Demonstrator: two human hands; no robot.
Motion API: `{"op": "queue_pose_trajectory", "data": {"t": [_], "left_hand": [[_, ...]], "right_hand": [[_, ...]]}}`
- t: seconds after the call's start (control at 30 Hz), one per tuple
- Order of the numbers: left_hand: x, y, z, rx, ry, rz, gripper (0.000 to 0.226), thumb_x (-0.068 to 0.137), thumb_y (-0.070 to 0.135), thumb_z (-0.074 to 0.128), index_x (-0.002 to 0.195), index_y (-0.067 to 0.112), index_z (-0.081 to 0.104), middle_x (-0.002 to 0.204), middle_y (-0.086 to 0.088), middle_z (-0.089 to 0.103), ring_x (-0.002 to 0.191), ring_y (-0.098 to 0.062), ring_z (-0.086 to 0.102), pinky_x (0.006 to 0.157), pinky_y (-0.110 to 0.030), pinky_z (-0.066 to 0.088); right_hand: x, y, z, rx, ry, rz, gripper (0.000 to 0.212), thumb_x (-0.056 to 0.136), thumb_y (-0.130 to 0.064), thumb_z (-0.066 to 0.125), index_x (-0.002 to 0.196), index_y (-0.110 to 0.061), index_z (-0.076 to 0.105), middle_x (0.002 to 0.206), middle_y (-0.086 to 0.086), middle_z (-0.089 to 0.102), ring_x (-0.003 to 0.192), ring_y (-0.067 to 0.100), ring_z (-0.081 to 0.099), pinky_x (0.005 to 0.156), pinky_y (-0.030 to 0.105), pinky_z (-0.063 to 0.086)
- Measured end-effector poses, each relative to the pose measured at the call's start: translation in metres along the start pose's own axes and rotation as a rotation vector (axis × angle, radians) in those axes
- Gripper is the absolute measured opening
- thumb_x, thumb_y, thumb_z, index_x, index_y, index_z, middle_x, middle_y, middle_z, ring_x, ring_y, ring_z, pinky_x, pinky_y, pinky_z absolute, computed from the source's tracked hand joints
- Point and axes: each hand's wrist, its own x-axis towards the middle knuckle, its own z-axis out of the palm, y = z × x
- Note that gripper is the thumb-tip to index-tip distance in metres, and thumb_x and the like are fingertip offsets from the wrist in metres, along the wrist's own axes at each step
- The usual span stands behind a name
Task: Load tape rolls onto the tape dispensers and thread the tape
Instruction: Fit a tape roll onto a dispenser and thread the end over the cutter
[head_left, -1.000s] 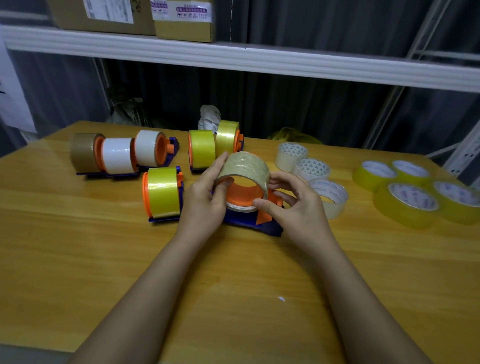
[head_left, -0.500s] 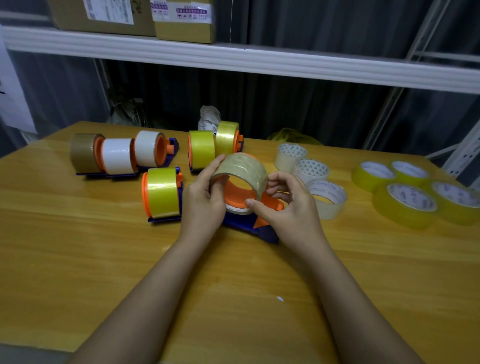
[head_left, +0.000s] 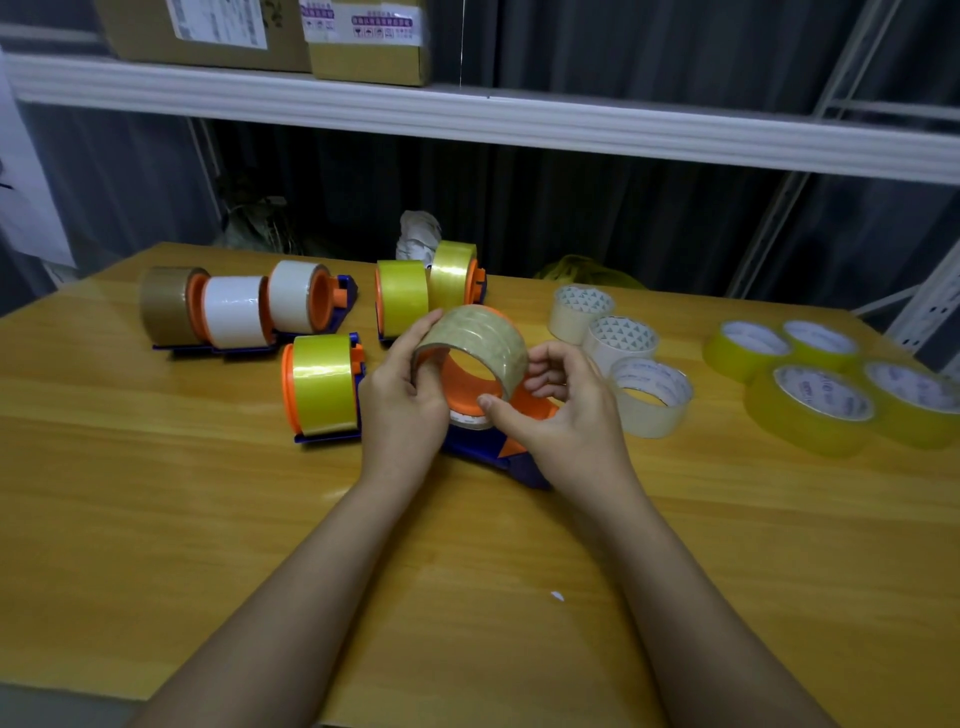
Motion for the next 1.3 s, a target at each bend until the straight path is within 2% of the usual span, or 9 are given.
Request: {"op": "queue_pose_trajectory", "data": {"t": [0.13,0.27,0.37,0.5,0.57,0.7,0.87,1.1,1.3], "left_hand": [[0.003,0.000,-0.002,0.015,-0.007,-0.009,0.038,0.096,0.003,0.048,0.130,0.018,0.055,0.105,0.027,0.053,0.095,0.024,0.051,0.079,-0.002,0.043],[0.007,-0.005,-0.004,0.072,-0.066,-0.094,0.034,0.097,0.017,0.052,0.131,0.016,0.057,0.116,0.009,0.062,0.104,0.004,0.055,0.080,0.000,0.041],[0.007,-0.007,-0.004,0.063,-0.112,-0.127,0.039,0.094,0.033,0.054,0.130,0.020,0.057,0.119,0.006,0.064,0.106,-0.002,0.059,0.090,-0.021,0.051],[0.006,-0.004,-0.002,0.106,-0.142,-0.171,0.053,0.088,0.056,0.044,0.128,0.024,0.057,0.101,0.008,0.066,0.091,-0.006,0.064,0.081,-0.038,0.057],[0.006,-0.005,-0.001,0.110,-0.161,-0.171,0.061,0.083,0.067,0.040,0.126,0.027,0.057,0.107,0.003,0.063,0.093,-0.010,0.063,0.079,-0.038,0.058],[0.010,-0.013,0.000,0.163,-0.210,-0.192,0.070,0.072,0.087,0.033,0.115,0.038,0.057,0.113,0.005,0.057,0.098,-0.012,0.060,0.081,-0.041,0.056],[0.011,-0.012,0.002,0.169,-0.255,-0.382,0.079,0.065,0.090,0.031,0.109,0.032,0.061,0.110,0.003,0.062,0.101,-0.016,0.059,0.090,-0.045,0.050],[0.013,-0.014,0.003,0.224,-0.307,-0.503,0.079,0.082,0.079,0.029,0.122,0.019,0.060,0.114,-0.001,0.065,0.105,-0.018,0.057,0.082,-0.032,0.042],[0.014,-0.019,0.002,0.206,-0.221,-0.423,0.078,0.073,0.087,0.028,0.109,0.028,0.065,0.105,0.003,0.068,0.101,-0.019,0.061,0.089,-0.042,0.050]], "right_hand": [[0.002,-0.001,0.002,0.013,-0.004,0.017,0.049,0.069,-0.029,0.084,0.108,-0.022,0.054,0.102,-0.005,0.055,0.087,0.003,0.052,0.074,0.009,0.044],[0.007,0.003,-0.003,0.104,-0.031,0.079,0.049,0.072,-0.030,0.083,0.116,-0.021,0.062,0.107,-0.004,0.060,0.092,0.002,0.058,0.079,0.012,0.049],[0.009,0.005,-0.008,0.115,-0.030,0.114,0.045,0.082,-0.026,0.074,0.125,-0.021,0.062,0.111,-0.003,0.063,0.096,0.001,0.059,0.079,0.010,0.049],[0.009,0.009,-0.007,-0.026,-0.046,0.092,0.038,0.094,-0.028,0.060,0.130,-0.018,0.060,0.118,-0.006,0.064,0.103,-0.001,0.057,0.082,0.003,0.042],[0.008,0.011,-0.006,-0.102,-0.055,0.056,0.036,0.098,-0.031,0.051,0.132,-0.020,0.059,0.120,-0.006,0.066,0.111,0.004,0.057,0.091,0.015,0.046],[0.007,0.014,-0.004,-0.262,0.054,-0.022,0.037,0.100,-0.041,0.041,0.124,-0.028,0.065,0.106,-0.007,0.072,0.102,0.017,0.063,0.091,0.047,0.048],[0.007,0.012,-0.009,-0.240,0.114,-0.010,0.037,0.099,-0.036,0.042,0.121,-0.019,0.067,0.104,-0.001,0.073,0.103,0.018,0.063,0.099,0.052,0.043],[0.008,0.007,-0.011,-0.223,0.132,0.003,0.031,0.099,-0.014,0.047,0.127,-0.016,0.061,0.086,-0.014,0.066,0.093,0.009,0.061,0.100,0.051,0.043],[0.008,0.004,-0.014,-0.216,0.106,0.039,0.029,0.099,-0.020,0.049,0.124,-0.017,0.063,0.103,-0.004,0.071,0.097,0.010,0.060,0.082,0.031,0.049]]}}
